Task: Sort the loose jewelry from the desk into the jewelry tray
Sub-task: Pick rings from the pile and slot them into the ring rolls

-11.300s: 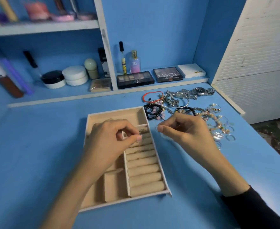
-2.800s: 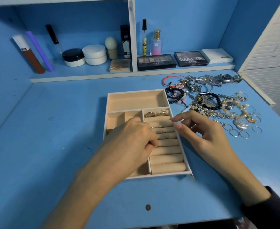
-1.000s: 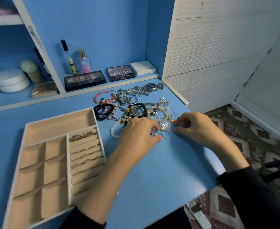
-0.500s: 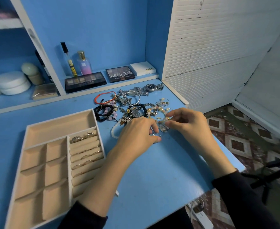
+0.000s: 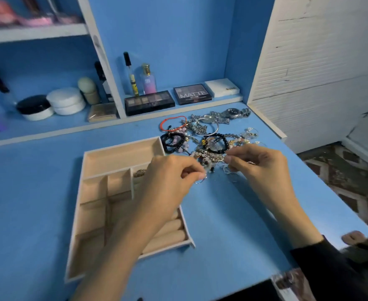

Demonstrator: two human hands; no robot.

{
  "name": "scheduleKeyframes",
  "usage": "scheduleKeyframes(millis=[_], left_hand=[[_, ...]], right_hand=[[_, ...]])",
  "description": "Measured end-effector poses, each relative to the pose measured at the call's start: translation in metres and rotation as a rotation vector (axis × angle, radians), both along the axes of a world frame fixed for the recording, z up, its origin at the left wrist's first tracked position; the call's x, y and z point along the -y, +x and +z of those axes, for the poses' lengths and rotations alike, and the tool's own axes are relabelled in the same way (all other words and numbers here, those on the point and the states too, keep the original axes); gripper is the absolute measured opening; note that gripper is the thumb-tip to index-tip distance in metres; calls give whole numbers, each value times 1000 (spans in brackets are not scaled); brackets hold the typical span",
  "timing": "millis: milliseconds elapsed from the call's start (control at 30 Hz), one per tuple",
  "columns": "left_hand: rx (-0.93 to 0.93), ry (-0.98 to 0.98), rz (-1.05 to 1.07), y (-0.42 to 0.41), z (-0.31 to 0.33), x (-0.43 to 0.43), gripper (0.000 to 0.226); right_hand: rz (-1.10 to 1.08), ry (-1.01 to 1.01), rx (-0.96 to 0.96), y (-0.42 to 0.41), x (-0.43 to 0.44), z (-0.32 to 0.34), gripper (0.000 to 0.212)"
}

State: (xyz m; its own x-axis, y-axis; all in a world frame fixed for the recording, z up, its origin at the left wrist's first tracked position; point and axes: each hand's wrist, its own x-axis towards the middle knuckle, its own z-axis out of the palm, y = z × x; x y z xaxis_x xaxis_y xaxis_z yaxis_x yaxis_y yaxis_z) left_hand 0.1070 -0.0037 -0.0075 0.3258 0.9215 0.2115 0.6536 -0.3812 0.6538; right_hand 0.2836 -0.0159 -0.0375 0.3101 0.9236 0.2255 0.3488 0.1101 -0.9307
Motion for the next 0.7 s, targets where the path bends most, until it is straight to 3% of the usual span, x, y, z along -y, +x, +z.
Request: scheduleKeyframes(millis=[267,433,700], left_hand=[[156,11,192,-74,-3,25,16],[188,-3,194,-78,-9,35,18],[9,101,135,-74,-16,40,7]], right_hand=[[273,80,18,-71,4,-2,9],[308,157,92,-88,7,-8,5],[312,181,128,-86,11,-8,7]])
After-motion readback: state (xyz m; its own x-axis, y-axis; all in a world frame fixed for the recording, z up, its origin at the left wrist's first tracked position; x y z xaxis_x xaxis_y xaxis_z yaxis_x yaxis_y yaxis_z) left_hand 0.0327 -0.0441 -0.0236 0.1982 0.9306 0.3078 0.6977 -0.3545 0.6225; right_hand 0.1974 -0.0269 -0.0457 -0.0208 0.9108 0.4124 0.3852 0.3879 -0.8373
